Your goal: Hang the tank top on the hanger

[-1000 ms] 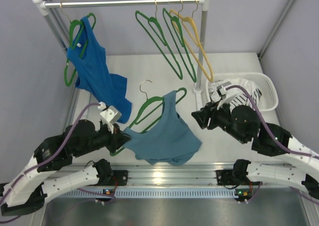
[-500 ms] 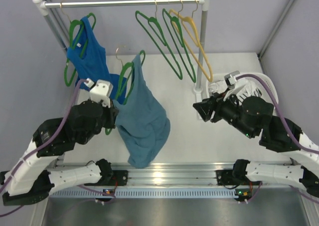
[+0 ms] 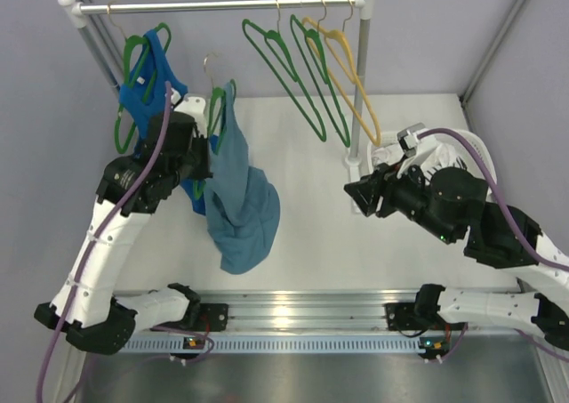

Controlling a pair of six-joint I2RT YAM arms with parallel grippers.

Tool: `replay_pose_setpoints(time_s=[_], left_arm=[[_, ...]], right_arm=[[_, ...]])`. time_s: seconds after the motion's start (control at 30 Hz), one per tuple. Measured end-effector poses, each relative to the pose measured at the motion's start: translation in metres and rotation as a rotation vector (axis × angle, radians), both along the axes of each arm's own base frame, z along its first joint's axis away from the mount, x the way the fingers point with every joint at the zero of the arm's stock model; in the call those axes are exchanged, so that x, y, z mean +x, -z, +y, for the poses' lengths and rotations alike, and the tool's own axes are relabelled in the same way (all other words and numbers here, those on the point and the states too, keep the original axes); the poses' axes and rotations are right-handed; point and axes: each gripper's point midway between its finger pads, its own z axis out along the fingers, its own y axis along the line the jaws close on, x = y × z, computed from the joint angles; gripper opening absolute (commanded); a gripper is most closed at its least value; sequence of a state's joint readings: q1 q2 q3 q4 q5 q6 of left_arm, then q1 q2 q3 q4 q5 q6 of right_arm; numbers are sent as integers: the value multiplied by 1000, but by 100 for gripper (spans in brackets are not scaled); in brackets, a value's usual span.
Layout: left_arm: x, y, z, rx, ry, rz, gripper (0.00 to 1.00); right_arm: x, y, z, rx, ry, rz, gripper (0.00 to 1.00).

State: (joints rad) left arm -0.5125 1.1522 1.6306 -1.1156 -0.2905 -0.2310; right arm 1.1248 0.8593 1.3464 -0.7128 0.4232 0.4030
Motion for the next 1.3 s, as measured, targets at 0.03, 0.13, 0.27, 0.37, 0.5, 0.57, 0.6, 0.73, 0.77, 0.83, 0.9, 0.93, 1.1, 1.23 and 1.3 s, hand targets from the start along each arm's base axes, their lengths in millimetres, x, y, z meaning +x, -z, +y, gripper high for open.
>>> replay_pose_setpoints(time_s=[0.03,0.13,0.27,0.37,0.5,0.57,0.6,0.73,0.77,0.83,0.9,0.93,1.1,1.23,1.3], left_arm=[[3,-2,1,-10,5,2,0],[8,-13,-1,-46,37,-10,0],[16,-38,0,-90,52,-62,0],[20,-54,5,-109,47,-99,0],[29,-70,12,-127,37,-135,0],[35,-74,15,-137,32,-143,0],[39,-75,17,-141,30,-143,0],[52,-78,27,-155,6,-146,0],[56,-78,32,-157,-7,-148,0],[62,-81,40,-162,-27,-155,0],[69,-83,48,-168,-45,-166,0],[72,-84,51,-170,-54,-169,0],[85,-88,59,-190,-60,-179,0],[94,-82,58,-200,-49,-162,0],[96,-76,57,-204,-43,-150,0]], right_arm=[[0,0,0,-1,0,0,47],[-1,-1,-2,-3,1,-1,47],[-1,-2,-3,-8,0,-5,47],[0,-4,-4,-11,3,-10,47],[1,-8,-5,-11,8,-17,47],[2,-8,-4,-19,7,-19,48],[2,-8,-3,-21,7,-21,47],[4,-8,0,-40,4,-25,47],[5,-9,1,-42,3,-27,48],[6,-7,4,-53,2,-25,48],[7,-4,6,-66,1,-23,48],[8,-3,7,-71,0,-22,48],[8,-2,8,-77,0,-21,48],[8,-2,8,-76,-1,-21,48],[8,-2,8,-76,-1,-21,48]])
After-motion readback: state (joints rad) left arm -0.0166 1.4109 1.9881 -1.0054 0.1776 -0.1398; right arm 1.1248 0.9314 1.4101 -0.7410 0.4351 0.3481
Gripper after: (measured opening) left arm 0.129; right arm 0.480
